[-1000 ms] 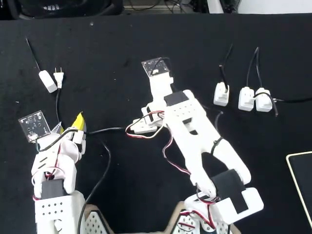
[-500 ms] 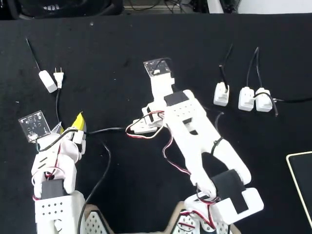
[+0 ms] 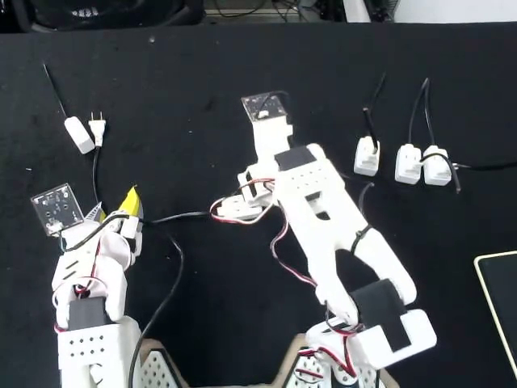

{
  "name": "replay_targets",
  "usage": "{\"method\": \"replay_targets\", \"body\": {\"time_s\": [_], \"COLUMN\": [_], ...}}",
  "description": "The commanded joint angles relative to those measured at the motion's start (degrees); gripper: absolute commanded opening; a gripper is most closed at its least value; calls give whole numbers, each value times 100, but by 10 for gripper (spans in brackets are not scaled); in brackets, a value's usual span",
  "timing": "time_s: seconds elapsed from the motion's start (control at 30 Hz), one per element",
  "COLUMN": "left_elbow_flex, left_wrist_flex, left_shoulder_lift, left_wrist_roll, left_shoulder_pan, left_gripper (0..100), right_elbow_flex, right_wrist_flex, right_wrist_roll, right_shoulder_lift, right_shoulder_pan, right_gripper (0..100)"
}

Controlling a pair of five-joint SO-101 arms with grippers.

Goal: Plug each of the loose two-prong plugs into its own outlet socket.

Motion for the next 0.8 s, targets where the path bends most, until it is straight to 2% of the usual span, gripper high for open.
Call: {"method": "replay_targets", "body": {"time_s": [0.0, 0.2, 0.37, 0.77], "left_elbow_flex": [-57, -66, -75, -75], "left_wrist_flex": [-105, -97, -105, -97], "left_shoulder_lift": [-62, -62, -62, -62], "left_wrist_roll": [35, 35, 35, 35], "left_shoulder_pan": [-31, -40, -40, -40], "left_gripper": [220, 220, 220, 220], "right_elbow_flex": [-901, -1956, -2352, -2396], "right_wrist_flex": [475, 1275, 1714, 1626], "right_wrist_roll": [-26, -18, -18, 62], "right_shoulder_lift": [435, 1437, 1587, 1622], "right_shoulder_pan": [97, 88, 79, -290], "right_gripper": [10, 10, 10, 10]}}
